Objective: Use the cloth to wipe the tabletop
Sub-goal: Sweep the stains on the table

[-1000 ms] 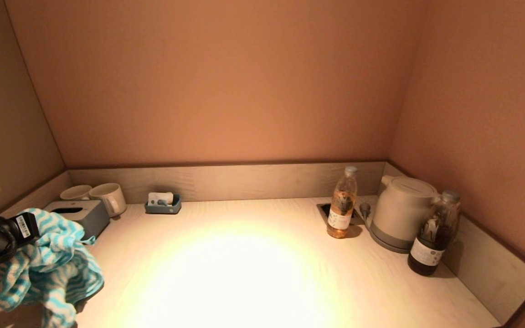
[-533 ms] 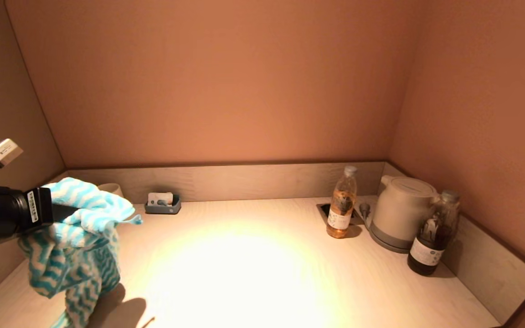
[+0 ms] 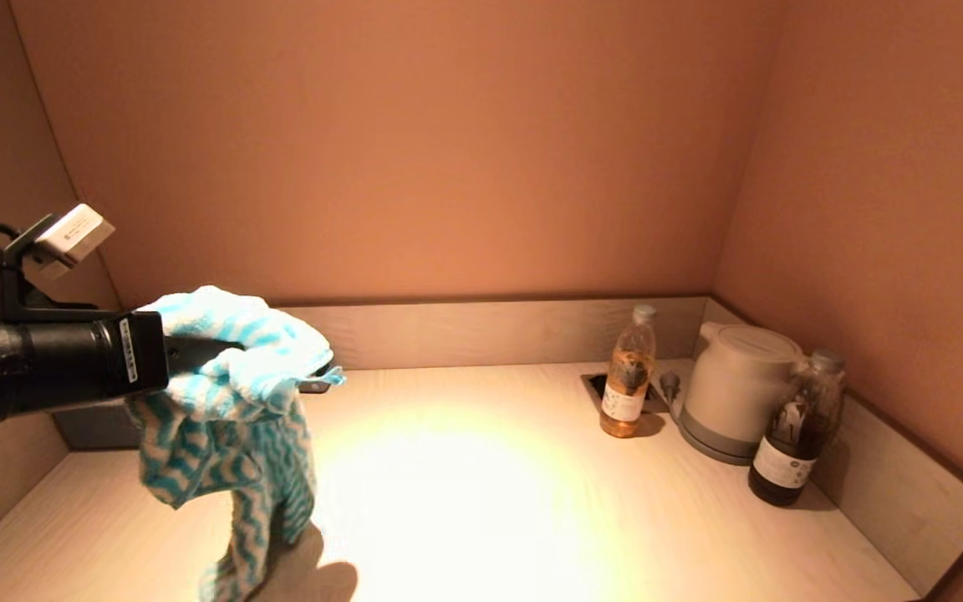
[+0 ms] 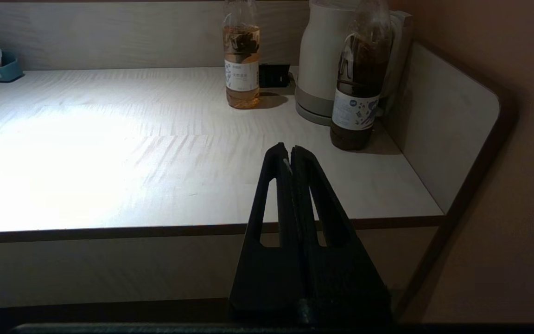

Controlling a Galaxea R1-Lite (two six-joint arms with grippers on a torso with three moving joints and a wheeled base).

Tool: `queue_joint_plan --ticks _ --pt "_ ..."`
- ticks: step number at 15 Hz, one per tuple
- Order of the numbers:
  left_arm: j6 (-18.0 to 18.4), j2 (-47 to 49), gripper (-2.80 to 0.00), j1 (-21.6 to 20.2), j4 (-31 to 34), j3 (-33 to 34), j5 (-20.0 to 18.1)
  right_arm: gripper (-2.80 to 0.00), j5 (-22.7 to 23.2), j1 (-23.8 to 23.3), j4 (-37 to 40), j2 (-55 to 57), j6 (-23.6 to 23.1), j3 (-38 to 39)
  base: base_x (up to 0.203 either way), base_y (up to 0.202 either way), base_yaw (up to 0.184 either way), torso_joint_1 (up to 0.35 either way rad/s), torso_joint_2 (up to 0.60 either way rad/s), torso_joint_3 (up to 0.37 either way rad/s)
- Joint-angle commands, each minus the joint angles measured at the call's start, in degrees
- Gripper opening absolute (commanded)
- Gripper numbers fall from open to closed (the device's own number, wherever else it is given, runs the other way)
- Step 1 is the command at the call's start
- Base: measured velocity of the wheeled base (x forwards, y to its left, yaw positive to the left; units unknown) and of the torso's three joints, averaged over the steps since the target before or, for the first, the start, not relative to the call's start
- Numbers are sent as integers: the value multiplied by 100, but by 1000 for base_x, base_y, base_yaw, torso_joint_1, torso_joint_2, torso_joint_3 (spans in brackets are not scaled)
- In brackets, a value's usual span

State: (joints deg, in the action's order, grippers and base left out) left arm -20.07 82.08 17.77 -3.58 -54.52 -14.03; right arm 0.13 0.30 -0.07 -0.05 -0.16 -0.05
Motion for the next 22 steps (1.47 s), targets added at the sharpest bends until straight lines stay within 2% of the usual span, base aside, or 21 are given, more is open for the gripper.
queue_joint_plan --ticks 1,3,5,8,11,13,17,22 --pt "-9 397 -280 187 -256 -5 -175 -280 4 5 -1 5 -2 -4 0 0 0 0 0 0" --pt "-11 543 -280 268 -480 -12 -320 -280 4 5 -1 5 -2 1 0 0 0 0 0 0" --pt "-23 1145 -280 400 -887 -29 -375 -280 4 5 -1 5 -2 -4 0 0 0 0 0 0" --pt "-31 1967 -280 1009 -1505 -57 -377 -280 4 5 -1 5 -2 4 0 0 0 0 0 0" --pt "-50 2448 -280 1446 -1595 -153 -326 -280 4 5 -1 5 -2 4 0 0 0 0 0 0" --pt "-55 3049 -280 1544 -1561 -212 -5 -280 4 5 -1 5 -2 -1 0 0 0 0 0 0" --pt "-41 3876 -280 1647 -1269 -91 1370 -280 4 5 7 5 -2 -4 0 0 0 0 0 0" --pt "-85 3963 -280 1660 -873 -162 1499 -280 4 5 -1 5 -2 5 0 0 0 0 0 0"
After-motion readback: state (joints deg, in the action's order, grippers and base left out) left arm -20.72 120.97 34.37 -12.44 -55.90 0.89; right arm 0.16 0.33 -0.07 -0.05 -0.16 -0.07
